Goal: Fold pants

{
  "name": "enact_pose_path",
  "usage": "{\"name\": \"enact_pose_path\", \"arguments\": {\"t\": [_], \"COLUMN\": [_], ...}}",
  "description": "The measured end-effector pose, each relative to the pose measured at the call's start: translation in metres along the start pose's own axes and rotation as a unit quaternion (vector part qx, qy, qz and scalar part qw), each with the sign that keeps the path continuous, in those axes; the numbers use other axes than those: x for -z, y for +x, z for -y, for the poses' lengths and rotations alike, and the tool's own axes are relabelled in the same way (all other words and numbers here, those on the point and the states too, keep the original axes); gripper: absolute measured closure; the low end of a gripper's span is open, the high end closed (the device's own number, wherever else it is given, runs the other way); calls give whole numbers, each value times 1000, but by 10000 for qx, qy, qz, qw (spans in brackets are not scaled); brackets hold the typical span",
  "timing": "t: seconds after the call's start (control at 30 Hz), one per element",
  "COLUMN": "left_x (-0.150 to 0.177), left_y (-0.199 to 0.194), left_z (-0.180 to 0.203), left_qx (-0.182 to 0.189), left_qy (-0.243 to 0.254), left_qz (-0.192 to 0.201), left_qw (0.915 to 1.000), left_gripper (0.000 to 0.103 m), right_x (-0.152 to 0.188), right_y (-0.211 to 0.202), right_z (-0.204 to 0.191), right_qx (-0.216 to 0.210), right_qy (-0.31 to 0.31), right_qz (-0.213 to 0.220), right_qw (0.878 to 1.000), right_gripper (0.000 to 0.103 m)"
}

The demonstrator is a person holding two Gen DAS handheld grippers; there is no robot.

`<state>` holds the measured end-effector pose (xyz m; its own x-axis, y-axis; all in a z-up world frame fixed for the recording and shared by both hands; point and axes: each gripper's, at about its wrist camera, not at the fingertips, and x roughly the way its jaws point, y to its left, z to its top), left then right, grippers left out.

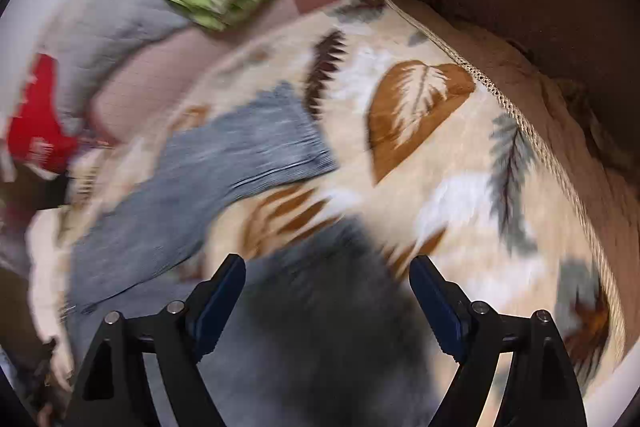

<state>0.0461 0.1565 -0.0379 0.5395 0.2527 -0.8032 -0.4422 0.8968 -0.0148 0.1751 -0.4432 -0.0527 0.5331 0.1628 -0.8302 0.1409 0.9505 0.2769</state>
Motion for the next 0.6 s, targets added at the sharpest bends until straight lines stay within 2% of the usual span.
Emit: {"name": "enact_pose_path", "arguments": {"t": [0.03, 0.07, 0.1, 0.13, 0.17, 0.2, 0.23, 0.27, 0.33, 0.4, 0.5, 0.53, 0.57, 0.6], "left_x": [3, 10, 14, 13, 11, 5, -3, -16, -36, -55, -70, -72, -72, -73], "left_y": [23, 49, 57, 49, 43, 36, 28, 21, 23, 39, 71, 83, 93, 107], "left_z": [-1, -5, -6, -8, -7, -7, -9, -13, -21, -32, -43, -46, -46, -46], "left_qx": [-128, -270, -225, -183, -143, -40, 27, 60, 202, 458, 476, 441, 386, 319], "left_qy": [45, 91, 78, 85, 114, 96, 33, -66, -321, -739, -1180, -1248, -1254, -1185], "left_qz": [-421, -990, -1035, -780, -733, -622, -424, -187, -54, -181, -501, -615, -721, -852], "left_qw": [9990, 9947, 9943, 9968, 9971, 9980, 9991, 9998, 9993, 9961, 9906, 9893, 9887, 9888], "left_gripper": [21, 21, 19, 19, 19, 19, 19, 19, 19, 19, 19, 19, 19, 19], "right_x": [-4, -5, -3, 0, 0, -1, -4, -9, -29, -48, -70, -71, -76, -75], "right_y": [17, 33, 50, 51, 46, 40, 31, 27, 16, 17, 57, 66, 80, 90], "right_z": [1, 2, -1, -7, -14, -18, -23, -24, -18, -12, -7, -4, -2, -6], "right_qx": [134, 171, 287, 528, 642, 663, 682, 638, 350, -64, -348, -454, -611, -613], "right_qy": [-64, -153, -343, -623, -757, -823, -886, -866, -468, 31, 640, 839, 1001, 964], "right_qz": [-181, -402, -681, -601, -550, -501, -356, -260, -84, 29, -411, -569, -727, -840], "right_qw": [9997, 9989, 9967, 9948, 9935, 9931, 9931, 9939, 9983, 10000, 9965, 9938, 9904, 9899], "right_gripper": [19, 39, 46, 49, 61, 62, 61, 44, 16, 15, 15, 21, 45, 56]}}
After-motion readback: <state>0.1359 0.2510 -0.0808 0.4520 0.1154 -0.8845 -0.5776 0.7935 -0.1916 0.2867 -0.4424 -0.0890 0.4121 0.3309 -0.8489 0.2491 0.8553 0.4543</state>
